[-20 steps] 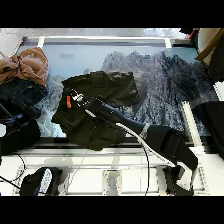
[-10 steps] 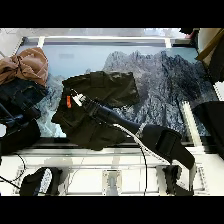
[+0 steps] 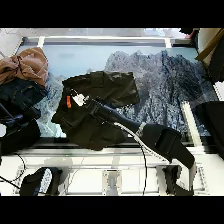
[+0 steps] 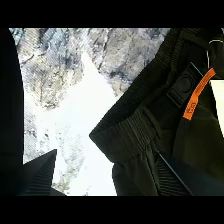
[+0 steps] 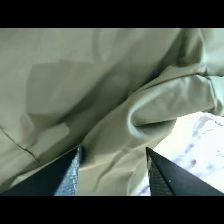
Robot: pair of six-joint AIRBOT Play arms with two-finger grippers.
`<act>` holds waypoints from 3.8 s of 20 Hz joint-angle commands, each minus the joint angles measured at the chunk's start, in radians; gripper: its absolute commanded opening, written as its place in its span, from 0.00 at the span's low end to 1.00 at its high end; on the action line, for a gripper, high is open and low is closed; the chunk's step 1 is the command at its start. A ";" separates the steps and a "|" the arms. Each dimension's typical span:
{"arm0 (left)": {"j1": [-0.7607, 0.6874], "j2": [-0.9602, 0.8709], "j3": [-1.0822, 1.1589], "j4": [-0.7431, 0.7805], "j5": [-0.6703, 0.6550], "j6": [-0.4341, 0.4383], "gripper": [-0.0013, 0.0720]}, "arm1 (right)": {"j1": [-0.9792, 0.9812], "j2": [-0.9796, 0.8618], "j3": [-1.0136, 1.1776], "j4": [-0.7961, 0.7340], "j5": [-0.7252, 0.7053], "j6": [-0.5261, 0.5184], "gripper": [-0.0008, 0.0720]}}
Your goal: Fold the clothes and pants, and hang the long-sleeved shirts on hangers.
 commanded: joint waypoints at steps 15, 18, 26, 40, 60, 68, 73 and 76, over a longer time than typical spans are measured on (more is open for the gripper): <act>0.001 0.001 0.000 0.000 0.000 0.001 0.97 | -0.008 -0.032 0.003 -0.037 0.113 0.012 0.03; 0.001 0.001 0.000 0.000 0.000 0.001 0.97 | -0.009 0.018 0.003 -0.054 0.095 -0.002 0.03; 0.001 0.001 0.000 0.001 -0.021 0.001 0.97 | -0.085 0.079 0.003 -0.200 0.206 -0.141 0.03; -0.003 -0.002 -0.010 -0.109 -0.111 0.004 0.97 | -0.546 0.138 0.003 0.047 -0.241 -0.193 0.77; -0.458 -0.053 -0.402 -0.523 0.418 -0.082 0.97 | -0.931 0.974 -0.045 0.100 0.045 -0.261 0.77; -0.520 -0.199 -0.403 -0.595 0.535 -0.071 0.96 | -0.930 1.108 -0.203 0.230 0.040 -0.238 0.77; -0.646 -0.251 -0.402 -0.718 0.720 -0.071 0.83 | -0.928 1.108 -0.280 0.308 0.001 -0.238 0.77; -0.650 -0.282 -0.402 -0.734 0.783 -0.071 0.67 | -0.928 1.109 -0.364 0.351 -0.021 -0.244 0.77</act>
